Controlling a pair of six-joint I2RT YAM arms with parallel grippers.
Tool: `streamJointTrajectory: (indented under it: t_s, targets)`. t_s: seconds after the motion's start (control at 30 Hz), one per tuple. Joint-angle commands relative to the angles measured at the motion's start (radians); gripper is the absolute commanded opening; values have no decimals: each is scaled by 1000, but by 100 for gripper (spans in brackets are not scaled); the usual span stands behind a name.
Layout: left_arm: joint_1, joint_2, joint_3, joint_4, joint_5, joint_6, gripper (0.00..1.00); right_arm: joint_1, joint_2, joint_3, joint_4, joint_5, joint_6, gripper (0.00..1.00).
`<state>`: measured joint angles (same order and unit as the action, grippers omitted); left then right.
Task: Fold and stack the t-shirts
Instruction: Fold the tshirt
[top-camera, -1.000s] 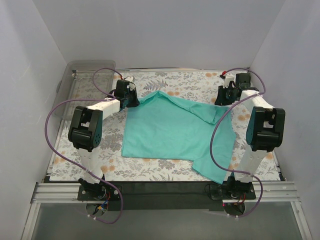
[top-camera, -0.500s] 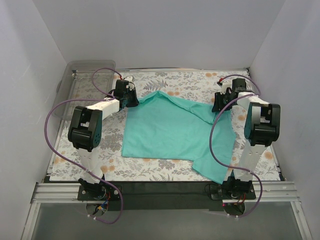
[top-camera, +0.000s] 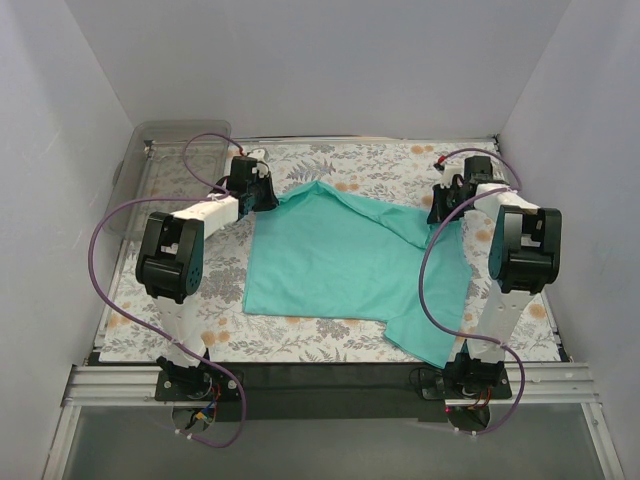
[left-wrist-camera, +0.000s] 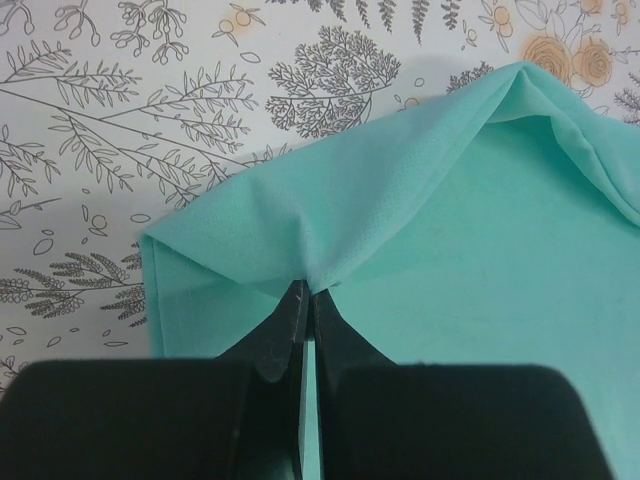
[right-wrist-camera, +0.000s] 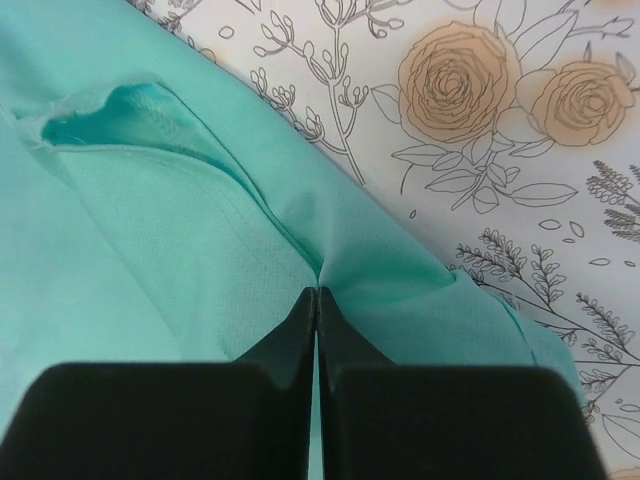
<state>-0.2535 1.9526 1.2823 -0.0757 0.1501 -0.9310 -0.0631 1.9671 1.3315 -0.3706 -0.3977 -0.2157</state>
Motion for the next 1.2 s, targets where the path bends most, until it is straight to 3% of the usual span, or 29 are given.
streamJointTrajectory:
  t_s: [0.0, 0.13, 0.4, 0.57, 0.83, 0.9, 0.93, 0.97, 1.03, 1.1, 1.13, 1.17]
  targets:
    - [11, -41, 60, 10, -6, 6, 0, 0, -80, 66, -10, -12, -5, 1]
    - [20, -1, 123, 10, -33, -9, 0, 0, -60, 193, -11, 39, -16, 1]
    - [63, 191, 325, -36, -60, -68, 0, 0, 127, 440, 45, 125, -34, 1]
    - [76, 313, 483, -96, -60, -85, 0, 2, 232, 517, 140, 155, -40, 1]
    - [79, 382, 564, -118, -52, -81, 0, 2, 266, 548, 188, 117, -82, 5]
    - [79, 400, 584, -119, -40, -89, 0, 2, 266, 546, 214, 112, -64, 13]
    - [79, 408, 610, -133, -35, -94, 0, 3, 268, 551, 217, 128, -56, 31]
    - [79, 411, 621, -137, -23, -95, 0, 5, 268, 560, 217, 138, -45, 39]
    - [80, 402, 634, -141, -12, -101, 22, 5, 248, 551, 214, 157, -39, 56]
    - [79, 349, 623, -136, 2, -101, 49, 3, 178, 481, 216, 161, -62, 64]
    - [79, 321, 611, -131, 9, -100, 59, 2, 143, 444, 216, 160, -77, 72]
    - [79, 290, 557, -122, 15, -98, 63, 0, 62, 405, 216, 161, -92, 75]
